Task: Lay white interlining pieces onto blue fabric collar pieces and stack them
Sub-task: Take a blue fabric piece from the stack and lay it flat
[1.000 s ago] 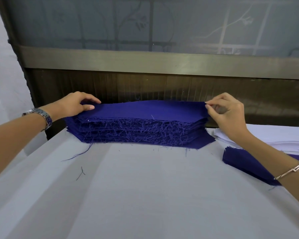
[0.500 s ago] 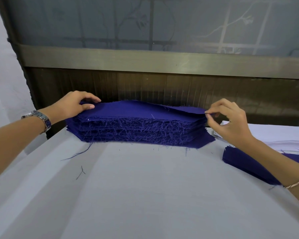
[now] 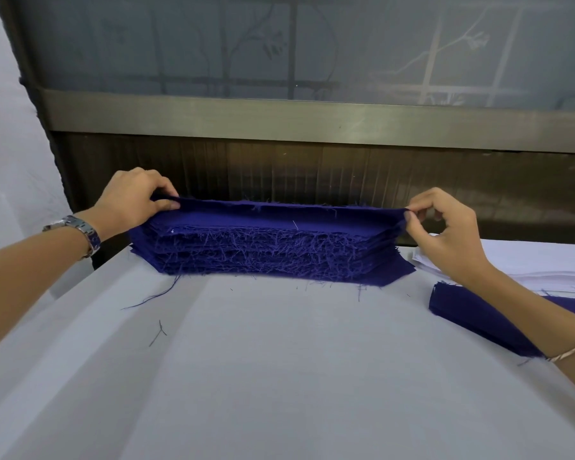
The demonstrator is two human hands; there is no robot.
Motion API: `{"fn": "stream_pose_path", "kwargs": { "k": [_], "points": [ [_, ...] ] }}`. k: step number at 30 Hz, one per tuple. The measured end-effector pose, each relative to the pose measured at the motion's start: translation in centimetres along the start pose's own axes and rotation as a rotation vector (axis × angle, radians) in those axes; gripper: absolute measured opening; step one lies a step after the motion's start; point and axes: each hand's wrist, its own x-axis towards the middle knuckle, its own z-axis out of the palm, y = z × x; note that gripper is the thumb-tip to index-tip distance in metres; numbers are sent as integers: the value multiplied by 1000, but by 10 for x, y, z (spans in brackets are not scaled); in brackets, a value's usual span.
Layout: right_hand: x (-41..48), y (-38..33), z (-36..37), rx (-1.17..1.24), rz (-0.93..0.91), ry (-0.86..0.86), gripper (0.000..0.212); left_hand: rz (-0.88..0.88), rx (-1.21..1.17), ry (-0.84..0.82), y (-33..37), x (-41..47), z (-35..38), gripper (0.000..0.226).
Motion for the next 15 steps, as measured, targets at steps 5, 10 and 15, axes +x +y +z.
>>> {"fn": "stream_pose_path", "kwargs": {
  "k": [5, 10, 15],
  "points": [
    [5, -8, 1, 155, 257, -2, 7, -46, 74, 50, -15, -8, -4, 21],
    [20, -15, -4, 243, 333, 109, 5, -147, -155, 112, -24, -13, -18, 22],
    [27, -19, -34, 311, 409, 120, 13, -215, -548, 231, -12, -25, -41, 20]
  ]
}}
